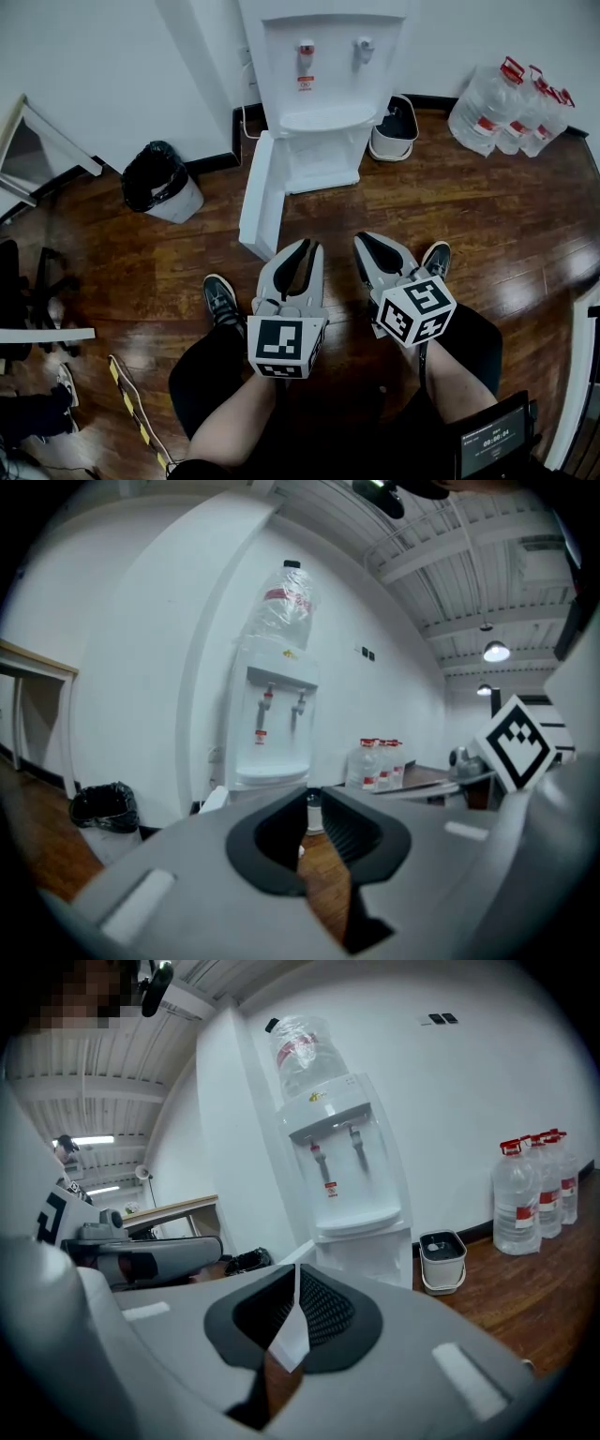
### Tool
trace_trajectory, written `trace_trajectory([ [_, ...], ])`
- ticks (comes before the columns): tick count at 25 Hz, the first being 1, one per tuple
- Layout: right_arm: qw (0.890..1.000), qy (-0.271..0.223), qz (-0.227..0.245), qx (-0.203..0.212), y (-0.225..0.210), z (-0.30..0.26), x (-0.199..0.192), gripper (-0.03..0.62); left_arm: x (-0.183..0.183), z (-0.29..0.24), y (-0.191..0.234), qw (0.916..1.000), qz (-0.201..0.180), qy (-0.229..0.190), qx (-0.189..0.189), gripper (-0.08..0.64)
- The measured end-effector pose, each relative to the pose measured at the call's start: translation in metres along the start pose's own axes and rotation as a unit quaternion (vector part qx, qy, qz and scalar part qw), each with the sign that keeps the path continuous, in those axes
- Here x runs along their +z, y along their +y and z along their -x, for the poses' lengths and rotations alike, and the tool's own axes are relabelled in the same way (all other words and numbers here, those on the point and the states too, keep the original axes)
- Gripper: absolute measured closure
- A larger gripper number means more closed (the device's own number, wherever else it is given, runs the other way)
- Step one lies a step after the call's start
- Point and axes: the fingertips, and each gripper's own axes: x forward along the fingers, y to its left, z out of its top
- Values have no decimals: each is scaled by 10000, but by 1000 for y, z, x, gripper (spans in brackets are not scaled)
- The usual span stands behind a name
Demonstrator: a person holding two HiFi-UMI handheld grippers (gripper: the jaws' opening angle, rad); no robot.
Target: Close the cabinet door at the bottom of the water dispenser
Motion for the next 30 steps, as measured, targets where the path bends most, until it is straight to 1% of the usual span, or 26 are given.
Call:
trace_trajectory([
  [4,9999,62,16,90,-3,-14,5,580,4,-9,16,9999,-102,-45,86,494],
  [8,9994,244,85,250,0,-30,5,574,8,-17,32,9997,-130,-80,189,491],
  [13,9976,387,422,378,7,-48,7,511,13,-25,44,9997,-94,-3,208,473],
  [18,9968,457,439,484,7,-66,9,482,18,-37,53,9999,-55,89,88,426],
  [20,9962,501,427,578,9,-75,10,469,17,-40,58,9998,-140,94,78,396],
  [22,9952,542,448,674,14,-84,9,445,10,-41,65,9995,-270,125,69,369],
  [23,9948,564,466,711,16,-88,9,433,7,-40,69,9995,-274,162,58,358],
  [26,9934,647,553,772,21,-97,6,407,8,-41,82,9995,-44,308,42,326],
  [28,9926,700,612,779,20,-104,4,382,7,-41,96,9991,99,403,119,320],
  [30,9922,738,632,778,19,-110,4,361,-2,-42,111,9975,66,636,298,317],
])
